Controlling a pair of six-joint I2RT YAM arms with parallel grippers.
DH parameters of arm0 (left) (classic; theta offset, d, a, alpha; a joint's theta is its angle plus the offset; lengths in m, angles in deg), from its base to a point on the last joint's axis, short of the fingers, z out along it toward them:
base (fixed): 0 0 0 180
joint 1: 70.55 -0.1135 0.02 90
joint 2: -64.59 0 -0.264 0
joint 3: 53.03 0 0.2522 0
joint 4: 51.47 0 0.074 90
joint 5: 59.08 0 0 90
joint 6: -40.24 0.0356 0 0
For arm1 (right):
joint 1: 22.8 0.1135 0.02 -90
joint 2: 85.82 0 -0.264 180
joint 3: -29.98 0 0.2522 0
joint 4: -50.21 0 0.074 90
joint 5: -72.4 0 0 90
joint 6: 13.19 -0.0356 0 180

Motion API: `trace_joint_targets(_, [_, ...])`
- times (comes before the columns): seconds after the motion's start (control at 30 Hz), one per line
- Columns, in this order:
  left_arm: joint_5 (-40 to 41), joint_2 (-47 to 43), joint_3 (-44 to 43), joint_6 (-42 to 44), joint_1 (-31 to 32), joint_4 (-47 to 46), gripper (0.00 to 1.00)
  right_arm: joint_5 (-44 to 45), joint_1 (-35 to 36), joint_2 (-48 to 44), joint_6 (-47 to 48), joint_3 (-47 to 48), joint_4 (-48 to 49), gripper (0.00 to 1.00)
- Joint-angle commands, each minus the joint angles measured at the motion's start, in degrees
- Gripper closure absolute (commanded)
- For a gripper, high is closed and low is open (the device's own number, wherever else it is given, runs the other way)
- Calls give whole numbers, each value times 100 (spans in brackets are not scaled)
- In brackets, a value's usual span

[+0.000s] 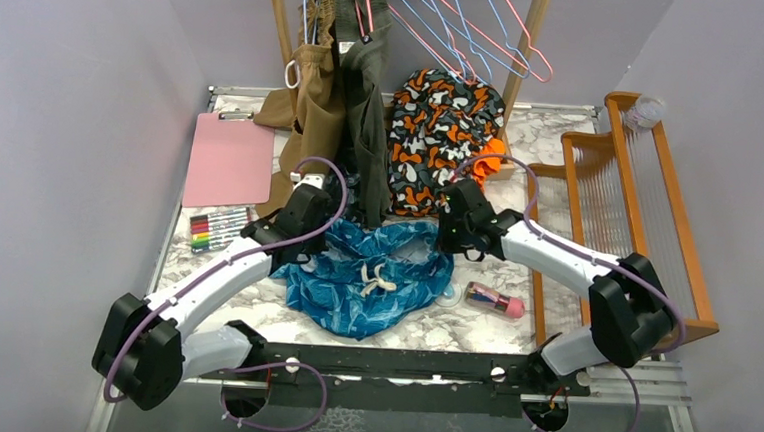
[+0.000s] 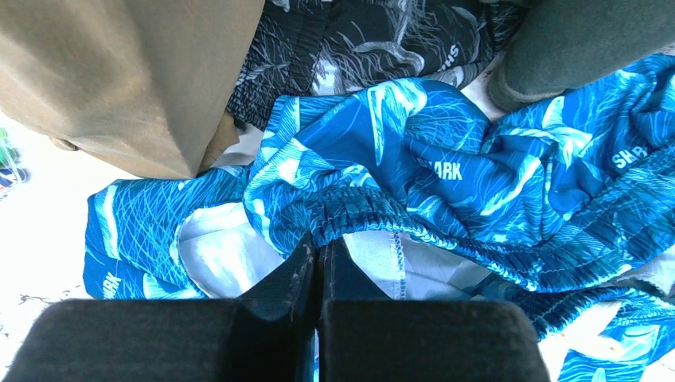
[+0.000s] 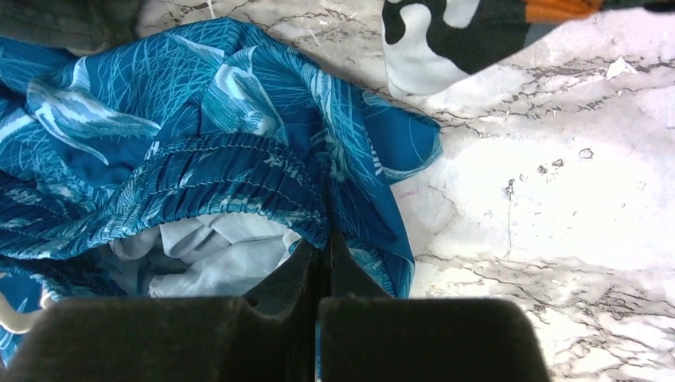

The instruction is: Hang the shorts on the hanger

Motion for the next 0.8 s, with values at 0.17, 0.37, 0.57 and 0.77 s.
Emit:
trace_joint_targets(0.17, [-281, -858, -130, 12, -29, -187, 100, -255, 23, -1211, 363, -170, 250, 99])
trace_joint_targets(0.37, [-324, -1937, -962, 257, -28, -200, 100, -246, 21, -2170, 679, 641, -364, 99])
trace_joint_targets(0.57, [-393, -2237, -2453, 751, -29, -205, 100, -607, 24, -2354, 1112, 2880, -1668, 99])
trace_joint_targets(0.77, [-1118, -2418, -3502, 854, -20, -716, 100, -1706, 25, -2290, 1002, 4825, -2372, 99])
